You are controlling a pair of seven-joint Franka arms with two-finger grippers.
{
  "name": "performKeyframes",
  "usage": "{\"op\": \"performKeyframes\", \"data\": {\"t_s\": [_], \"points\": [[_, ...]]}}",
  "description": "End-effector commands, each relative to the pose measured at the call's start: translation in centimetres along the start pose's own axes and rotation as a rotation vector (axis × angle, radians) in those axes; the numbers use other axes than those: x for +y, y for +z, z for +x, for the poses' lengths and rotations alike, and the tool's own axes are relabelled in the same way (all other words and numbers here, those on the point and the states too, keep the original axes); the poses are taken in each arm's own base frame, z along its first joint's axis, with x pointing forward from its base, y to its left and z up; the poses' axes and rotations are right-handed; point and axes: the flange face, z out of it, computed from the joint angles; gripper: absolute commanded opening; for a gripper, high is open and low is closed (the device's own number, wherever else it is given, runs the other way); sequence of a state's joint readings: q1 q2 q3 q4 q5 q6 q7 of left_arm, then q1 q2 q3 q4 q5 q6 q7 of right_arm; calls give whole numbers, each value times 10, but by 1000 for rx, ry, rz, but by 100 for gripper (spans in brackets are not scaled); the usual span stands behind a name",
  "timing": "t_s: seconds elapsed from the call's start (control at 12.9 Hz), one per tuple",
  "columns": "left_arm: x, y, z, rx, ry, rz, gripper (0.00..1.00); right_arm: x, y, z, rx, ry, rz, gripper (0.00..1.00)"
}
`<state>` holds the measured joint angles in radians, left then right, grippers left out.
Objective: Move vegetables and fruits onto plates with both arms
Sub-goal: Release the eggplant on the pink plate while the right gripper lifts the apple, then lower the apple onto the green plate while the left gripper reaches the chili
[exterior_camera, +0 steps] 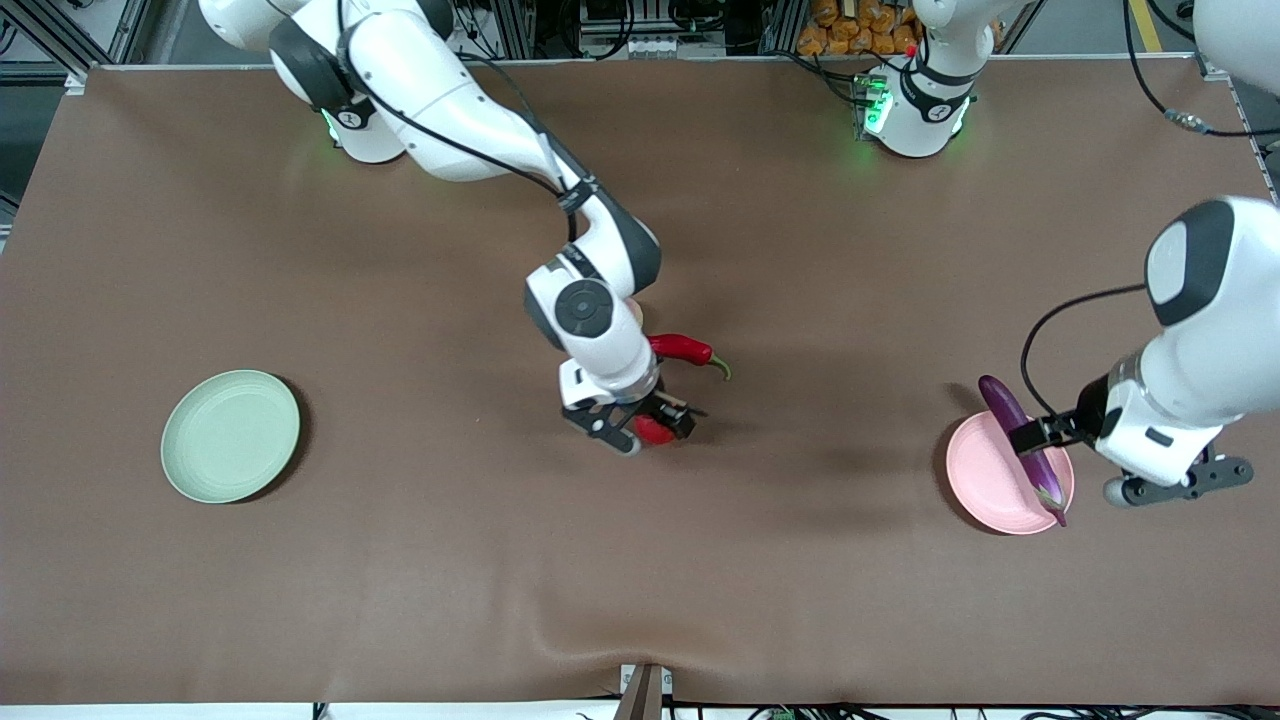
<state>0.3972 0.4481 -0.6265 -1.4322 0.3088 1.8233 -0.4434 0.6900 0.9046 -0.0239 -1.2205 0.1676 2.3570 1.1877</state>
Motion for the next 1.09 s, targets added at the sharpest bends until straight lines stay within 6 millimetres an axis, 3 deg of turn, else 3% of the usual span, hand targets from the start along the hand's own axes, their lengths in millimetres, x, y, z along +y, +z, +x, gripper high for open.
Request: {"op": "performKeyframes", "data": {"t_s": [0.0, 0.16, 0.39, 0.54, 0.78, 1.01], "points": [[7, -42, -28, -5, -1, 52, 100, 13, -86, 55, -32, -23, -52, 0], [11, -61, -42, -41, -11, 22, 100, 44, -124, 104, -79, -74, -134, 0], [22, -64, -58, -100, -75, -20, 100, 123, -176, 163, -144, -156, -208, 0], [57, -54, -77, -138, -186, -27, 100, 182, -201, 187, -170, -209, -215, 0], [118, -27, -112, -161, -381, -15, 100, 251, -222, 224, -194, -294, -206, 0], [205, 20, -163, -173, -570, -25, 100, 312, -231, 283, -181, -411, -181, 0]]}}
